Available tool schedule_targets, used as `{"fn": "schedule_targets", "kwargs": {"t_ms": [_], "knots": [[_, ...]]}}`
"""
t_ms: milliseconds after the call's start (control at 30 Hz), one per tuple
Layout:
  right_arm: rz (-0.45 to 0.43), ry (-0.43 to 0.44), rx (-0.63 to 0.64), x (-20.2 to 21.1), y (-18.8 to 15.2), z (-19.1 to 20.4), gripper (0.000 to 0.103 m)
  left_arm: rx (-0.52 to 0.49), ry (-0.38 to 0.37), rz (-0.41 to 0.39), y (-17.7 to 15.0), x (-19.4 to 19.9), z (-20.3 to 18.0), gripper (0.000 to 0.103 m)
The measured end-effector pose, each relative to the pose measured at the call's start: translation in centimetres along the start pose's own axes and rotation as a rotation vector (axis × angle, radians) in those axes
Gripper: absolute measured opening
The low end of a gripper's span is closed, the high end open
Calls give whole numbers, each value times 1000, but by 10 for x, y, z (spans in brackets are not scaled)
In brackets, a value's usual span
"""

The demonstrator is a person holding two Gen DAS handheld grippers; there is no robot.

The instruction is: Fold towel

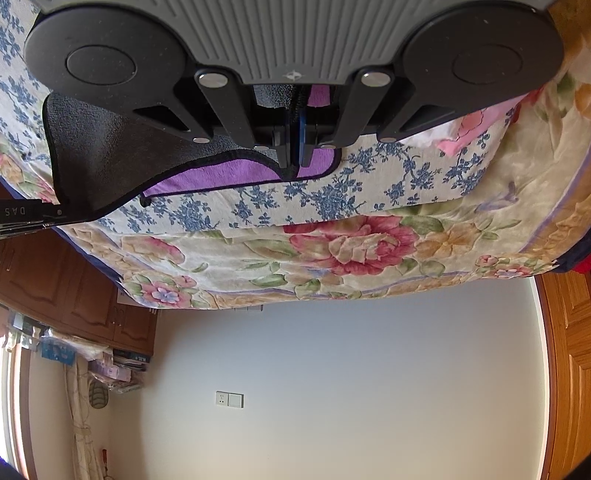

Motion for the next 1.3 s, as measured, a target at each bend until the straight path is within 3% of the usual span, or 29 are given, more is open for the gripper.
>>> {"fn": "schedule_targets", "kwargs": {"t_ms": [833, 1300], "knots": [[-3, -40, -19, -43, 4, -27, 4, 7, 37, -9, 13, -50, 12, 5], [-5, -60, 0, -59, 13, -36, 4, 3, 53, -77, 19, -60, 8, 5]]}}
Point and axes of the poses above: each gripper's, at about its wrist camera, not at the fingertips, and x roughly against the way its jaws point, z to its left, y to its top, the point moved 6 cm from there along -x, roughly the way its jaws point, and after that the axes turned 3 degrees about z, right-handed, at the moved point
